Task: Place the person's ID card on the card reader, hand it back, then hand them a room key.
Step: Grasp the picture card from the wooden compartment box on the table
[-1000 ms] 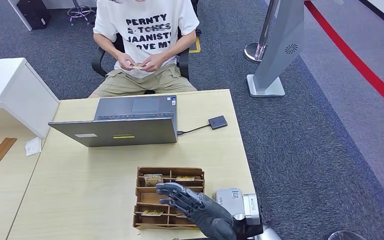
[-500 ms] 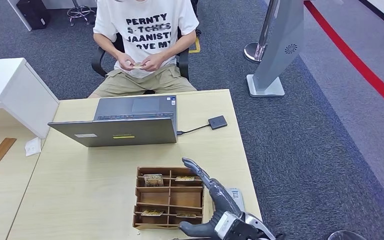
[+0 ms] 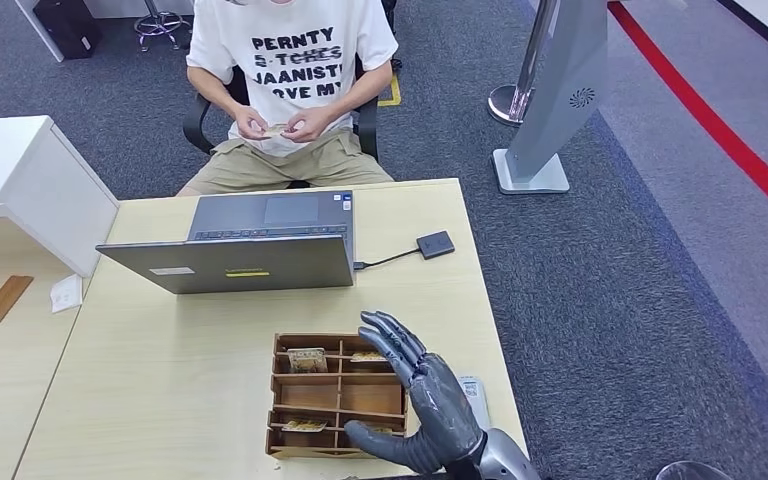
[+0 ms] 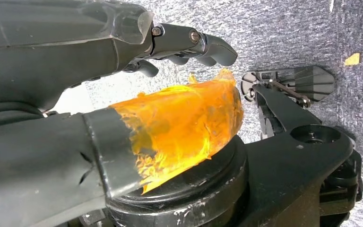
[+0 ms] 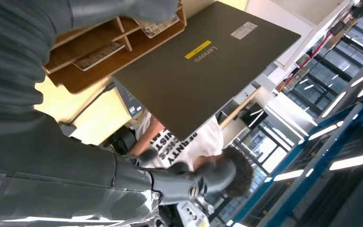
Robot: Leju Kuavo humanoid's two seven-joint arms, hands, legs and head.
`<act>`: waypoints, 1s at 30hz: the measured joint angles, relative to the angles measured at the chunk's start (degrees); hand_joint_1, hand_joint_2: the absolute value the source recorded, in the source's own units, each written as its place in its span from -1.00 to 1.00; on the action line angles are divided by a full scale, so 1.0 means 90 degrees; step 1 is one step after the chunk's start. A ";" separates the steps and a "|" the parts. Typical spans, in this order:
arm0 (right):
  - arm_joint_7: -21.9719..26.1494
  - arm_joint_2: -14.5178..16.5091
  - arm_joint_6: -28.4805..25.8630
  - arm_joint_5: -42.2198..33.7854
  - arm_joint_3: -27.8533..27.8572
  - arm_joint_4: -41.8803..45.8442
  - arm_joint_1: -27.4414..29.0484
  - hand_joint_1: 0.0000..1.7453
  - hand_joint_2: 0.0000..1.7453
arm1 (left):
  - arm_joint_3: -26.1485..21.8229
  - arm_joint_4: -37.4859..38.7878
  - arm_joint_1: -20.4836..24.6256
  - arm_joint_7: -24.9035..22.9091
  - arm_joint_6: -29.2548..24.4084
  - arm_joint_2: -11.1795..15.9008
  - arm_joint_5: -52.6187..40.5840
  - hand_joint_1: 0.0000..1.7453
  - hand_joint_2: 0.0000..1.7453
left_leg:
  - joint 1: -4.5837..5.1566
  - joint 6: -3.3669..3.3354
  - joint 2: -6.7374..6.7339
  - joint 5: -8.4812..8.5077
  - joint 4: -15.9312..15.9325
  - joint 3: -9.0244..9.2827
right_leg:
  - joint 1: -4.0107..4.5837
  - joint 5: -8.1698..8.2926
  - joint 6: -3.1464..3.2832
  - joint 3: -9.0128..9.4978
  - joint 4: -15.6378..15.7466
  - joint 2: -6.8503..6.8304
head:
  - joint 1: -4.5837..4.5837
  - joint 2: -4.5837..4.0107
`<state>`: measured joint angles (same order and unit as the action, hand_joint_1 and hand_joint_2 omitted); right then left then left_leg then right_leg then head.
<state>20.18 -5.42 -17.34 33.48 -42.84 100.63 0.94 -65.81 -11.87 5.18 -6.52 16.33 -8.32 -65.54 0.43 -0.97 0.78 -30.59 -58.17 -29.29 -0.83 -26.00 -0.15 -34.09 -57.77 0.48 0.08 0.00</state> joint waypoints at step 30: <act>-0.1071 -0.0124 -0.1142 0.2052 -0.0804 -0.1068 -0.0812 0.23 1.00 | 0.0005 0.0000 0.0001 0.0049 0.0062 0.0002 -0.0165 -1.00 -1.00 | 0.0000 0.0000 0.0001 0.0000 0.0000 0.0000 | 0.0000 0.0000 0.0000 0.0000 0.0000 -0.0001 | 0.0001 0.0000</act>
<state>10.54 -6.54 -27.62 51.94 -50.07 91.02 -6.37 -65.77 -11.87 5.19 -6.08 16.89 -8.30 -67.02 0.44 -0.97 0.79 -30.59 -58.17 -29.29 -0.82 -26.00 -0.15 -34.09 -57.77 0.47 0.09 0.00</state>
